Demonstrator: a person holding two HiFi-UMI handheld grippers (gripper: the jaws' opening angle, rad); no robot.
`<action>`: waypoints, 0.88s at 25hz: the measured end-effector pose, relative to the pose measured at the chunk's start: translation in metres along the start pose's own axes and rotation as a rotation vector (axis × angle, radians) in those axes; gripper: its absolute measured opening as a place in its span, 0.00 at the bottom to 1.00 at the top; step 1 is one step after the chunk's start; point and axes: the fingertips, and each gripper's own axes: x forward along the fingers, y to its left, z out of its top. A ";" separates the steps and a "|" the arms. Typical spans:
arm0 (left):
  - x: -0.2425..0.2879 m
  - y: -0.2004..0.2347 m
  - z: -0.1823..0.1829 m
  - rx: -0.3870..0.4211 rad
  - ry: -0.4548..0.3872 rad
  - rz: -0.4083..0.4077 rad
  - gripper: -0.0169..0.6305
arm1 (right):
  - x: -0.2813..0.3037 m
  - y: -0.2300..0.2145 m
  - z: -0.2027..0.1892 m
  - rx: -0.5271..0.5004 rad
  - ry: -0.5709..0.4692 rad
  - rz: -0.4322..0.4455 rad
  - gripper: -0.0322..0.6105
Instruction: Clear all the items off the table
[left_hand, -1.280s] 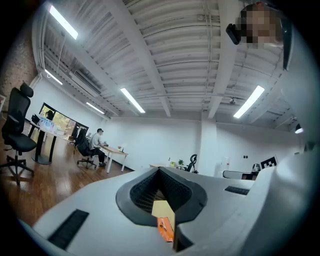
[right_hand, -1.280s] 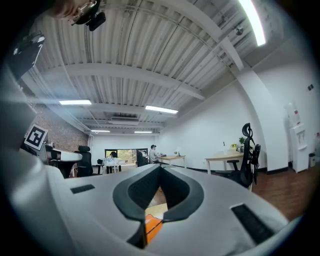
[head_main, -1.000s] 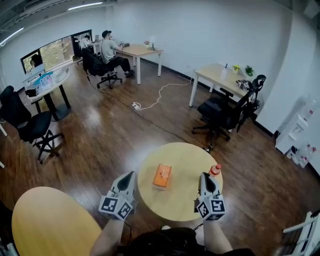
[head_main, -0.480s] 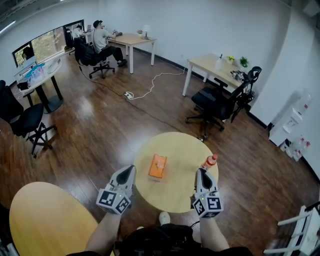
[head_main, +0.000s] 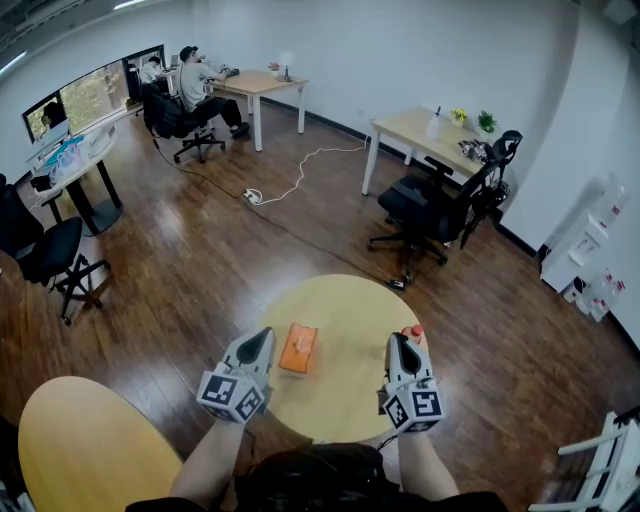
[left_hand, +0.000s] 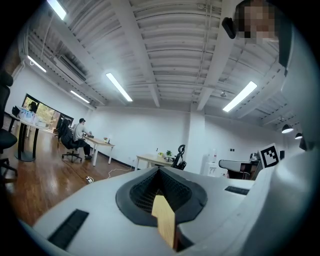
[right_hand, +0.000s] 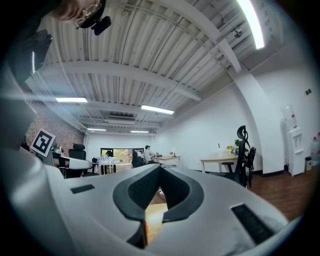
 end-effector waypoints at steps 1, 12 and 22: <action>0.005 0.000 -0.003 0.002 -0.002 0.004 0.03 | 0.004 -0.001 -0.004 0.001 0.009 0.011 0.05; 0.054 0.009 -0.129 -0.016 0.387 0.068 0.53 | 0.023 0.000 -0.065 0.035 0.154 0.106 0.05; 0.063 0.044 -0.252 -0.027 0.725 0.154 0.81 | 0.026 0.012 -0.132 0.099 0.313 0.157 0.05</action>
